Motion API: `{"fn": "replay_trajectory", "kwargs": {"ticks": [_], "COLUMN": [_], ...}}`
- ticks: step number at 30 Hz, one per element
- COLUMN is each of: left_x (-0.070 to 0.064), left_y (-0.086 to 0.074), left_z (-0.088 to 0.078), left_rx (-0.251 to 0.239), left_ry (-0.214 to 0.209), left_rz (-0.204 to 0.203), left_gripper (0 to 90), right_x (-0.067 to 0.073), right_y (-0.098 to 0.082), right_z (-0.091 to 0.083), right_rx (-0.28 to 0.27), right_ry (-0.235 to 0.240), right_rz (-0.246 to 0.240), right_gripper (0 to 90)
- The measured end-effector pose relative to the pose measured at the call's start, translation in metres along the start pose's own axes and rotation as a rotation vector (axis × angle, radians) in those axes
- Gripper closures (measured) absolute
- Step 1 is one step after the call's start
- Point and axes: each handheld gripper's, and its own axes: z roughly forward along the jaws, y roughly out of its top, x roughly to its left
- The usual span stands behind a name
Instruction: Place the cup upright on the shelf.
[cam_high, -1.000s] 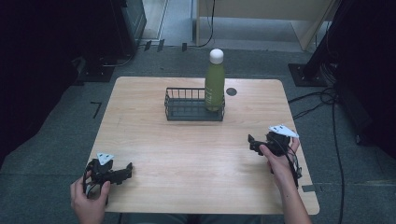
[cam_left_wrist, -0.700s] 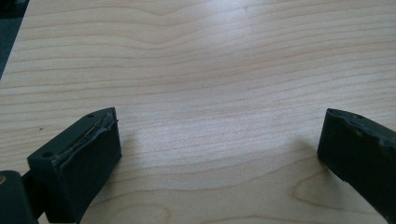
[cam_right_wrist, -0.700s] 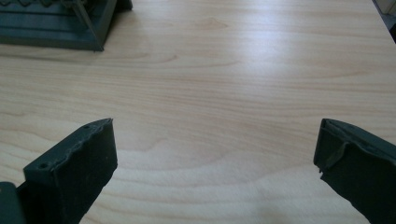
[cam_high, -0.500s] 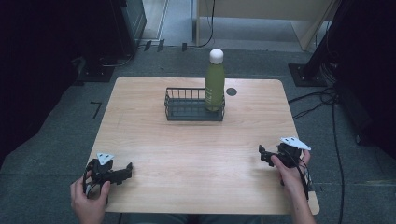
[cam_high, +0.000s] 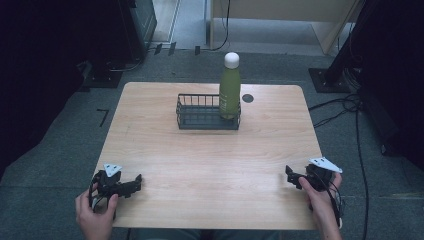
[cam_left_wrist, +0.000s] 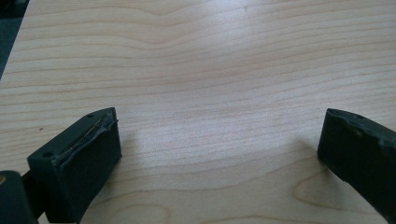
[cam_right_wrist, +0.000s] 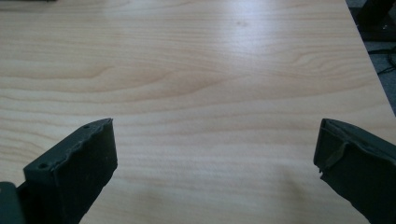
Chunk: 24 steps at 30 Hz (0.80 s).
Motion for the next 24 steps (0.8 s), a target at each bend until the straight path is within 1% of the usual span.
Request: {"fn": "replay_trajectory", "kwargs": {"ticks": [1, 4, 5, 7, 10, 13, 15, 16, 20, 22, 24], "left_x": [0.0, 0.0, 0.0, 0.0, 0.0, 0.0, 0.0, 0.0, 0.0, 0.0, 0.0], "left_y": [0.0, 0.0, 0.0, 0.0, 0.0, 0.0, 0.0, 0.0, 0.0, 0.0, 0.0], "left_z": [0.0, 0.0, 0.0, 0.0, 0.0, 0.0, 0.0, 0.0, 0.0, 0.0, 0.0], "left_rx": [0.0, 0.0, 0.0, 0.0, 0.001, 0.0, 0.001, 0.001, 0.0, 0.0, 0.0], "left_ry": [0.0, 0.0, 0.0, 0.0, -0.001, 0.0, 0.0, 0.0, 0.0, 0.0, 0.0], "left_rz": [0.0, 0.0, 0.0, 0.0, 0.0, 0.0, 0.001, 0.0, 0.0, 0.001, 0.001], "left_gripper": [0.0, 0.0, 0.0, 0.0, 0.0, 0.0, 0.0, 0.0, 0.0, 0.0, 0.0], "right_x": [-0.002, -0.004, -0.005, -0.006, -0.006, -0.005, -0.003, -0.003, -0.005, -0.005, -0.004], "right_y": [-0.005, -0.014, -0.016, -0.019, -0.022, -0.024, -0.026, -0.027, -0.03, -0.03, -0.031], "right_z": [-0.003, -0.006, -0.008, -0.012, -0.015, -0.016, -0.016, -0.017, -0.02, -0.021, -0.022], "right_rx": [0.003, 0.012, 0.021, 0.012, 0.029, 0.058, 0.083, 0.087, 0.093, 0.093, 0.095], "right_ry": [-0.006, -0.014, -0.014, -0.022, -0.031, -0.037, -0.061, -0.061, -0.05, -0.048, -0.034], "right_rz": [-0.002, -0.003, 0.004, -0.004, -0.007, -0.025, -0.048, -0.055, -0.039, -0.043, -0.058], "right_gripper": [0.0, 0.0, 0.0, 0.0, 0.0, 0.0, 0.0, 0.0, 0.0, 0.0, 0.0]}}
